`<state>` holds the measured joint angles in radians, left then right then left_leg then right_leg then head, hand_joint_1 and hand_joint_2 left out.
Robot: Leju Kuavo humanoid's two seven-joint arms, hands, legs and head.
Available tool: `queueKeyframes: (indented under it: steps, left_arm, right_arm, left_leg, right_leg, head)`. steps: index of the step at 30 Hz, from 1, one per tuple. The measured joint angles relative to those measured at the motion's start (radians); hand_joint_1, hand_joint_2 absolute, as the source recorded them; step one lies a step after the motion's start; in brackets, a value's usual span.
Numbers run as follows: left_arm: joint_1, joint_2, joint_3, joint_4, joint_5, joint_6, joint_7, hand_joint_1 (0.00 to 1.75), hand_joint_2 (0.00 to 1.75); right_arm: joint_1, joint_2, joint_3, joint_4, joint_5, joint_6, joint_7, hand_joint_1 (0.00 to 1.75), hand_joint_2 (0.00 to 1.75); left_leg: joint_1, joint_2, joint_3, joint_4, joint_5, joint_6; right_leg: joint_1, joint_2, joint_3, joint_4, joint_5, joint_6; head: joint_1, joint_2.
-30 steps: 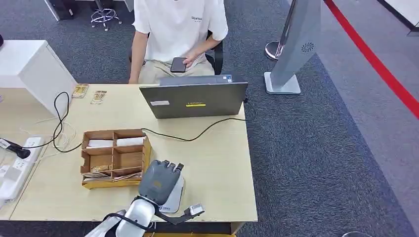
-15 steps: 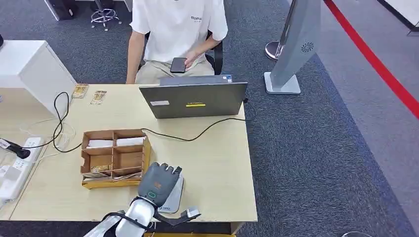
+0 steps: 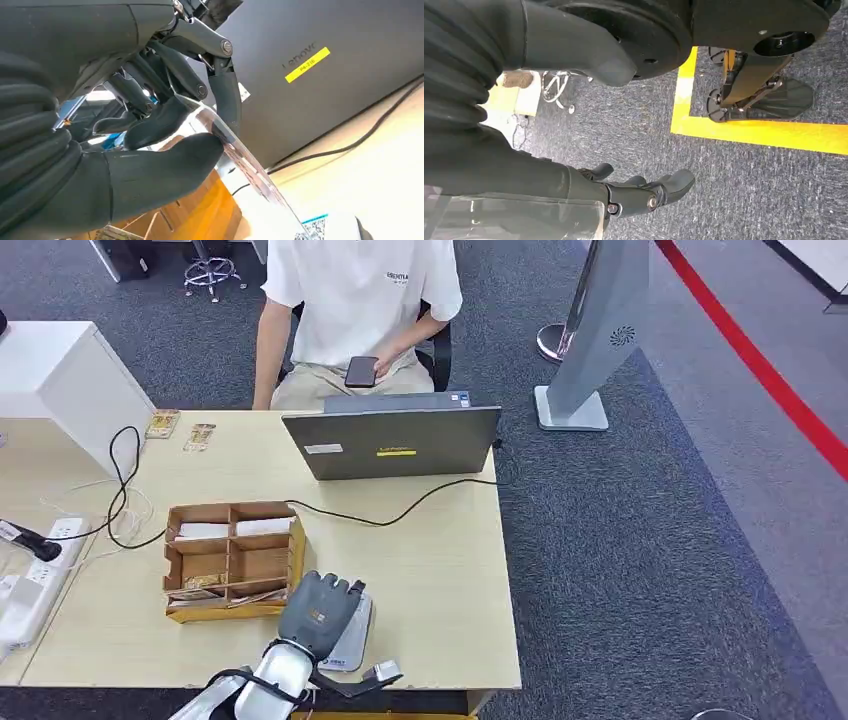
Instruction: Pass the card to the sensor for recognition and then transmit it.
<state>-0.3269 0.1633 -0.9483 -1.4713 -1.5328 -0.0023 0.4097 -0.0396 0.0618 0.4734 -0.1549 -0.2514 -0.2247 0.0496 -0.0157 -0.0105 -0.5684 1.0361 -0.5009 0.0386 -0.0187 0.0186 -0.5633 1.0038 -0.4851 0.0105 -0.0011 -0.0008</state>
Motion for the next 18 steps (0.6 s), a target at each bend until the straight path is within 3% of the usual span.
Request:
queueKeyframes:
  steps: [13,18]
  left_arm:
    - [-0.02,-0.008,0.006,-0.007,0.0,0.021,0.022,1.75,1.75]
    - [-0.058,-0.018,0.04,-0.036,0.0,0.104,0.059,1.75,1.75]
  right_arm:
    - [0.0,0.0,0.0,0.0,0.003,-0.002,-0.001,0.0,1.75]
    - [0.0,0.0,0.007,0.002,0.024,0.005,0.0,0.0,1.75]
  left_leg:
    - [0.0,0.0,0.0,0.0,0.0,0.0]
    - [0.0,0.0,0.0,0.0,0.0,0.0]
  right_leg:
    - [0.0,0.0,0.0,0.0,0.0,0.0]
    - [0.0,0.0,0.0,0.0,0.0,0.0]
  head:
    - [0.0,0.0]
    - [0.0,0.0]
